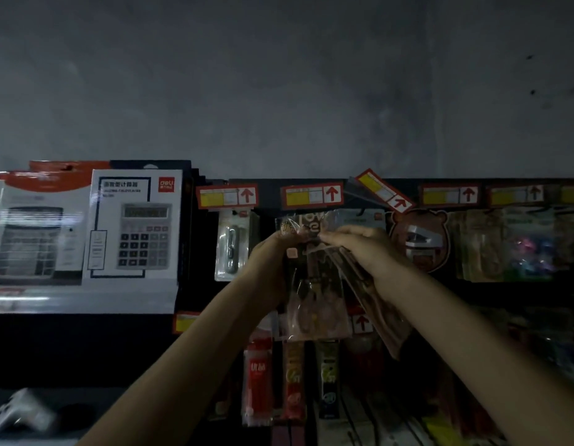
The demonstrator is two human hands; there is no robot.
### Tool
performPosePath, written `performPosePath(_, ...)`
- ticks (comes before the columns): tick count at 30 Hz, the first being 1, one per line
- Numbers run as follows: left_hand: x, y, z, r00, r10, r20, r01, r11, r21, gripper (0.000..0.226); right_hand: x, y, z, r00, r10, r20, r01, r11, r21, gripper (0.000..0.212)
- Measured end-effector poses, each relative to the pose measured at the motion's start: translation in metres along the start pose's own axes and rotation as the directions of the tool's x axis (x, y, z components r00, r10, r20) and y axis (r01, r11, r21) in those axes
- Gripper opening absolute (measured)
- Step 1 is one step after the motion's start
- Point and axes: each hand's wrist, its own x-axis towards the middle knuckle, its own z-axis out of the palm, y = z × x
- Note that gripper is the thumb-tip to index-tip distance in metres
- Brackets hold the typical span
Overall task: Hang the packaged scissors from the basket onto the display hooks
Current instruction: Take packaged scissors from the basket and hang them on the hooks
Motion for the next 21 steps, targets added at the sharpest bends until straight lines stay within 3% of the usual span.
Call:
performPosePath(7,0.016,0.005,-0.005,1.000,-0.016,0.027,0.013,0.996,0.086,0.036,0.011,-0.002,0.011,0.999,0.025,-0.045,-0.024,0.999,0.036,0.017)
performPosePath(10,0.021,0.005,-0.008,0.997,0.071,-0.043,-0.063,0.984,0.164,0.043,0.015,-0.001,0.007,0.995,0.049,-0.090,-0.044,0.997,0.066,0.013)
performPosePath(13,0.028,0.011,-0.008,0.957,0.221,-0.188,-0.171,0.953,0.250,0.033,0.021,0.002,0.001,0.993,0.052,-0.102,-0.047,0.997,0.056,0.011)
performPosePath(21,0.032,0.040,-0.011,0.952,0.254,-0.172,-0.221,0.957,0.189,0.026,0.034,0.008,0.002,0.999,-0.003,-0.047,0.006,0.998,0.066,0.012)
